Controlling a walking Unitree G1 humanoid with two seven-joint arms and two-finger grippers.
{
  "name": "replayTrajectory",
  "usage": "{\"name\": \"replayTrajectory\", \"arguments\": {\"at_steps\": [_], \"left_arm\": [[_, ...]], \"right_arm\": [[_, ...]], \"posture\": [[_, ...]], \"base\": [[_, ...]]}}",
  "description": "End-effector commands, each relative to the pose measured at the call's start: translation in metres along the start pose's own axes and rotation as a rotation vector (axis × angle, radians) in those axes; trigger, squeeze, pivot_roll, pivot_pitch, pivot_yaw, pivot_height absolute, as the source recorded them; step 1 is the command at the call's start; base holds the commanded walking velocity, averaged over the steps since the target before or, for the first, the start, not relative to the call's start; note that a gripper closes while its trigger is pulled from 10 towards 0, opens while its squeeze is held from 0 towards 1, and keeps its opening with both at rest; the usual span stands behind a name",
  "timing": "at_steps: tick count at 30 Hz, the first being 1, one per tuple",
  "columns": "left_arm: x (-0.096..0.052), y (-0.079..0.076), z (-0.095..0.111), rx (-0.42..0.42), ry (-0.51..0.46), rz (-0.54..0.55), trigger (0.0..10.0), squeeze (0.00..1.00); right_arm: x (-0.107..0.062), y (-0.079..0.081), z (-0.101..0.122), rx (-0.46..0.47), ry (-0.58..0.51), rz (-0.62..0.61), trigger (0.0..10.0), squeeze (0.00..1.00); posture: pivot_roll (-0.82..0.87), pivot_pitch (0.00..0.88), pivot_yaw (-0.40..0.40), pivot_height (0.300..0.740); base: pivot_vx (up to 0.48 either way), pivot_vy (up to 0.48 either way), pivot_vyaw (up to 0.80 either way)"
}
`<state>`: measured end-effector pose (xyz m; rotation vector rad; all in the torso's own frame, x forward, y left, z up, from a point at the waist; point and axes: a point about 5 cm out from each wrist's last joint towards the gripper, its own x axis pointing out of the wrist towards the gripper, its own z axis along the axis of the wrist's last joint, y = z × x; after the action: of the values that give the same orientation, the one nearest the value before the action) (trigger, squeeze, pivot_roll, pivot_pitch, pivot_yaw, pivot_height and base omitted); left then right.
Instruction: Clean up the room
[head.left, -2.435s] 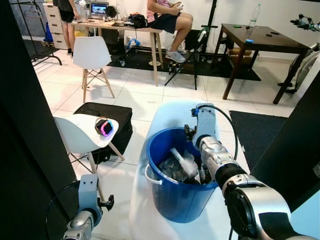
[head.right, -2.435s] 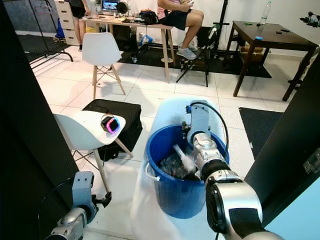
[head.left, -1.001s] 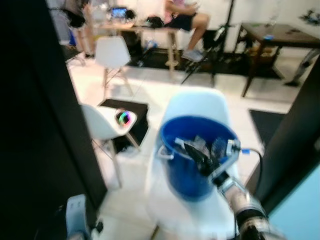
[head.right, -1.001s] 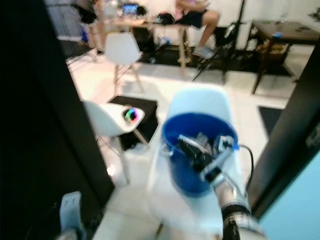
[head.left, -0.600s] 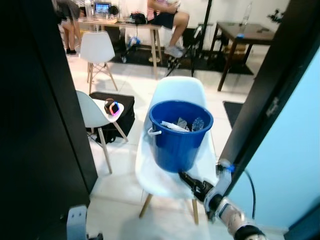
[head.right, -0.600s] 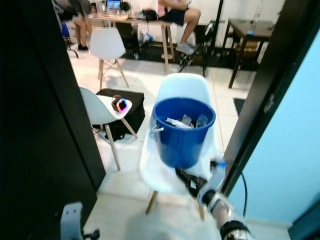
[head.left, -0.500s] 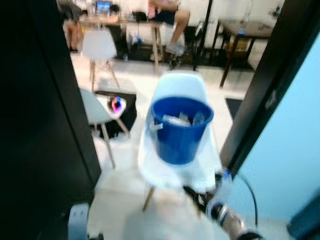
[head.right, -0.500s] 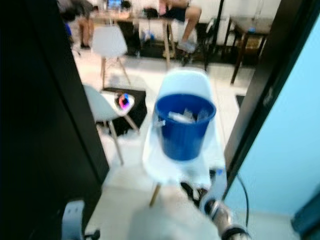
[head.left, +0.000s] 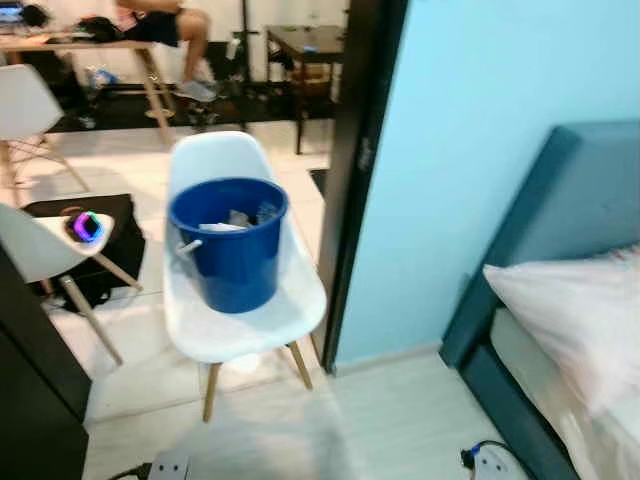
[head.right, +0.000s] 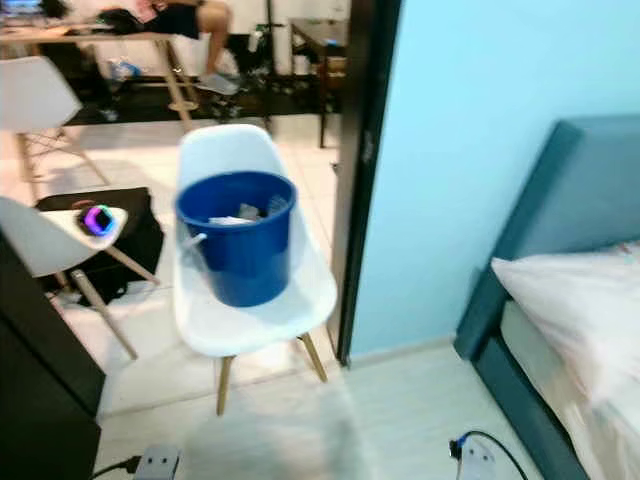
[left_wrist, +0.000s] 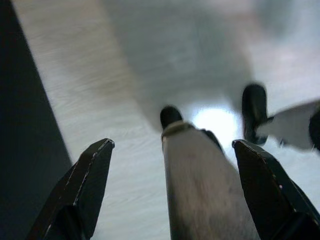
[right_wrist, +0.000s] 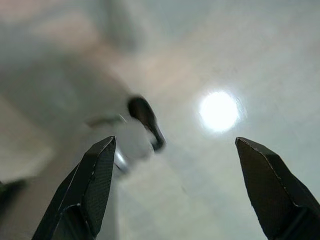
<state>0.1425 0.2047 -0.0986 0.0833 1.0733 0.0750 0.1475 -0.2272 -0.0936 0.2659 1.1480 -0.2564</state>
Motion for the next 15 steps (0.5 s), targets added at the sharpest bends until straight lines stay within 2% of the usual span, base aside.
{"name": "replayTrajectory", "arguments": {"at_steps": [1, 3, 4, 5, 6, 7, 12, 15], "left_arm": [[-0.001, 0.001, -0.005, 0.027, 0.026, 0.001, 10.0, 0.00], [-0.001, -0.001, -0.010, 0.045, 0.045, -0.002, 10.0, 0.00], [-0.001, -0.001, -0.010, 0.045, 0.045, -0.002, 10.0, 0.00], [-0.001, -0.003, -0.010, 0.052, 0.048, -0.004, 10.0, 0.00], [-0.001, -0.004, -0.009, 0.055, 0.047, -0.006, 10.0, 0.00], [-0.001, -0.004, -0.009, 0.055, 0.047, -0.006, 10.0, 0.00], [0.002, -0.012, 0.004, 0.104, 0.020, -0.030, 10.0, 0.00], [0.003, -0.017, 0.012, 0.092, 0.007, -0.056, 10.0, 0.00]], "right_arm": [[0.000, 0.002, 0.002, -0.036, 0.002, -0.001, 10.0, 0.00], [0.000, 0.000, -0.004, -0.139, 0.028, -0.013, 10.0, 0.00], [0.000, 0.000, -0.004, -0.139, 0.028, -0.013, 10.0, 0.00], [0.000, -0.002, -0.007, -0.272, 0.048, -0.017, 10.0, 0.00], [0.000, -0.002, -0.007, -0.337, 0.057, -0.016, 10.0, 0.00], [0.000, -0.002, -0.007, -0.337, 0.057, -0.016, 10.0, 0.00], [-0.001, -0.004, -0.006, -0.521, 0.072, -0.015, 10.0, 0.00], [0.000, -0.002, -0.004, -0.537, 0.068, -0.016, 10.0, 0.00]], "posture": [[0.09, 0.000, -0.049, 0.740], [0.07, 0.000, -0.049, 0.740], [0.07, 0.000, -0.049, 0.740], [0.07, 0.000, -0.050, 0.740], [0.07, 0.000, -0.050, 0.740], [0.07, 0.000, -0.050, 0.740], [0.06, 0.000, -0.047, 0.740], [0.05, 0.000, -0.040, 0.740]], "base": [[0.000, 0.000, -0.77], [0.000, 0.000, -0.77], [0.000, 0.000, -0.77], [0.000, 0.000, -0.77], [0.000, 0.000, -0.77], [0.000, 0.000, -0.77], [0.000, 0.000, -0.77], [0.000, 0.000, -0.77]]}}
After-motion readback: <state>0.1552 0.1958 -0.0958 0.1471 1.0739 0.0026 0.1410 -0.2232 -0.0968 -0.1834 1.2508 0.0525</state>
